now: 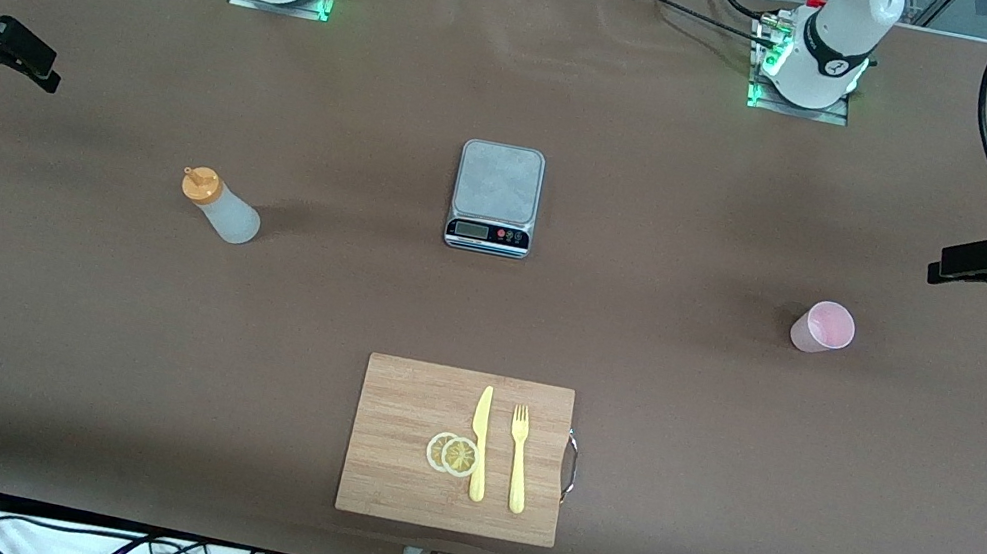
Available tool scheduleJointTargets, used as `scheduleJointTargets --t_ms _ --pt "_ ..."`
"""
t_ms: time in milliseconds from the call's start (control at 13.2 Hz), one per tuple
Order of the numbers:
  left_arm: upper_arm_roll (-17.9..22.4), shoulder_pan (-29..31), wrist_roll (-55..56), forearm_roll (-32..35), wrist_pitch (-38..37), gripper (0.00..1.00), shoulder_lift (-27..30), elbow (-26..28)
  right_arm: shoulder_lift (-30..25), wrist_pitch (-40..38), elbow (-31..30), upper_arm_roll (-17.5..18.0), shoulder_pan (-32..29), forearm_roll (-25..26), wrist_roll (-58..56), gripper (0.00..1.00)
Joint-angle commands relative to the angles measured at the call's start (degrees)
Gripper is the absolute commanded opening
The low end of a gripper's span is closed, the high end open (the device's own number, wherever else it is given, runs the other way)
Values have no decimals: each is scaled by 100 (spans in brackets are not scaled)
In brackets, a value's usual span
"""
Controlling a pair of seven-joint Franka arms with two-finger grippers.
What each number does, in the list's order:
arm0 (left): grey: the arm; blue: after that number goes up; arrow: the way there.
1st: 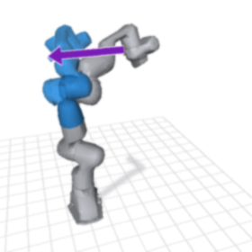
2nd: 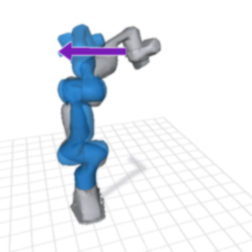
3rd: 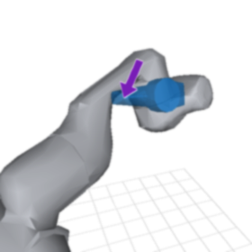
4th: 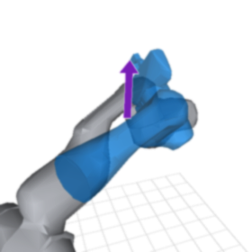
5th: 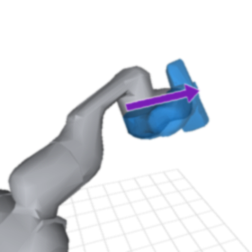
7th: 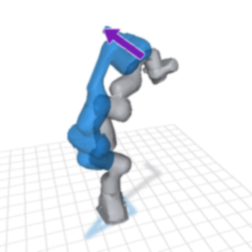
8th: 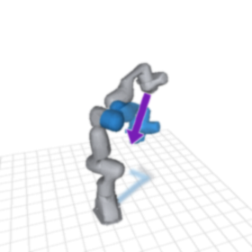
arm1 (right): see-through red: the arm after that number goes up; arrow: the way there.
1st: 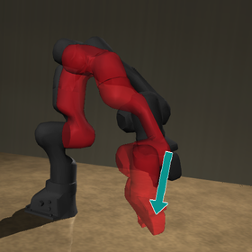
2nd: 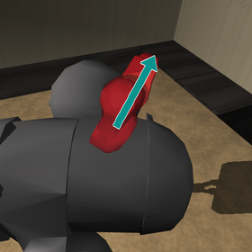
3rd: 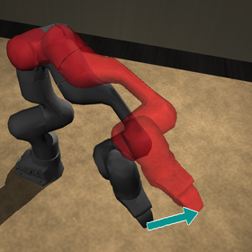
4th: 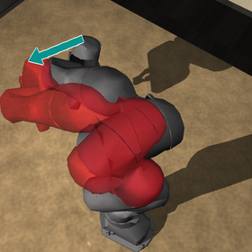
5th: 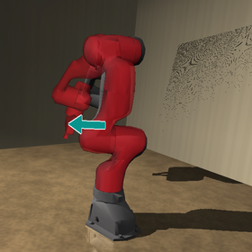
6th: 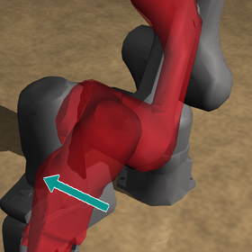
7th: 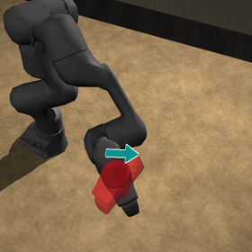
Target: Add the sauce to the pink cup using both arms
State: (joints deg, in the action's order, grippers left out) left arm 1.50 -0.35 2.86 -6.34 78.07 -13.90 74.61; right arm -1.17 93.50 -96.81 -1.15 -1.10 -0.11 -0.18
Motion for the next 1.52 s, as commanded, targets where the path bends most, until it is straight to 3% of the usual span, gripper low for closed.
scheduleJointTargets --t_ms 0,304,532,760,1444 --pt "-10 88 -40 124 15 100 -86 -26 -120 36 -128 10 -48 11 -87 99" --pt "-9 360 -57 115 208 100 -121 210 -129 36 -128 10 -48 11 -87 99" --pt "87 387 -83 124 742 100 -42 860 -129 36 -128 10 -48 11 -87 99" --pt "87 317 -539 563 1410 100 -34 1615 -129 36 -128 10 -48 11 -69 99" --pt "96 457 -1155 546 4547 100 -69 4094 -120 28 -128 10 -48 11 -60 99"
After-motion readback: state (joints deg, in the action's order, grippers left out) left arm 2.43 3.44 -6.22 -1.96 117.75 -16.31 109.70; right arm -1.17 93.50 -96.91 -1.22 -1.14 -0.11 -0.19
